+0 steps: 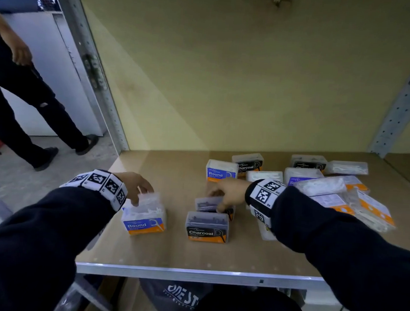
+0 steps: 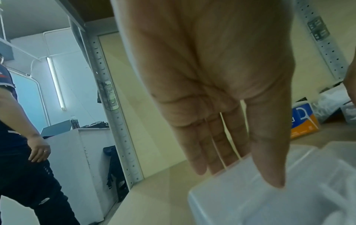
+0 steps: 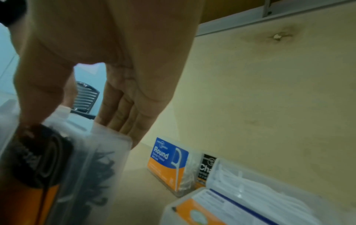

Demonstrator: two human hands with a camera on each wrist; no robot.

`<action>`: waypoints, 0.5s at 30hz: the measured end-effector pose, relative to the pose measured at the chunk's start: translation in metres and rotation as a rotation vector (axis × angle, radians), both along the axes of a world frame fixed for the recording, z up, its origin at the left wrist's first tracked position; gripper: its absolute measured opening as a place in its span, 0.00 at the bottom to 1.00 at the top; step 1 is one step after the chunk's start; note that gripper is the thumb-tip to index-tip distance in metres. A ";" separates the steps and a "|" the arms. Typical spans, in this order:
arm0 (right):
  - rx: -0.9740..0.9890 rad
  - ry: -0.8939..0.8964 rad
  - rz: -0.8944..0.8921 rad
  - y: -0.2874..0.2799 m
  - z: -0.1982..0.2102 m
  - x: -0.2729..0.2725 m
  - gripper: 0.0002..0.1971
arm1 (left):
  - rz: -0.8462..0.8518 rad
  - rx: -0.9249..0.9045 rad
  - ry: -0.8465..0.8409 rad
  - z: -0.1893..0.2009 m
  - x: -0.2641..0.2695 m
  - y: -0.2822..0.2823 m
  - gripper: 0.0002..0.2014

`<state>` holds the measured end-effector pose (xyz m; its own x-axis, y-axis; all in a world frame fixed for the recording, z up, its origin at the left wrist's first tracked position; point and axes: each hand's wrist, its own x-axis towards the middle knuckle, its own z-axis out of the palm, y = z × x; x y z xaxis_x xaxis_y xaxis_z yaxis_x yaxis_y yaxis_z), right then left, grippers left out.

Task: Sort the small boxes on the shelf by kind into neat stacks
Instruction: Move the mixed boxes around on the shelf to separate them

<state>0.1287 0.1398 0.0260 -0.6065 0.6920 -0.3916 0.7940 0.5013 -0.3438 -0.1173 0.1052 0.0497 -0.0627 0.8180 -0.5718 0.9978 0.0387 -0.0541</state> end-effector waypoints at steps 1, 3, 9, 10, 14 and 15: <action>-0.002 0.023 -0.005 0.001 0.002 0.004 0.25 | 0.001 -0.006 -0.010 0.000 0.001 0.000 0.29; 0.014 0.069 -0.038 0.005 0.007 0.013 0.24 | -0.001 -0.002 -0.024 0.002 0.004 0.002 0.27; 0.148 0.058 -0.152 0.044 0.037 0.042 0.21 | -0.039 0.094 -0.095 0.034 0.029 0.026 0.24; 0.192 0.034 -0.153 0.051 0.043 0.045 0.20 | -0.051 0.111 -0.104 0.039 0.035 0.032 0.23; 0.320 -0.077 -0.165 0.088 0.052 0.052 0.19 | -0.114 0.179 -0.123 0.050 0.066 0.060 0.22; 0.333 -0.112 -0.164 0.099 0.051 0.052 0.20 | -0.132 0.196 -0.126 0.050 0.075 0.067 0.22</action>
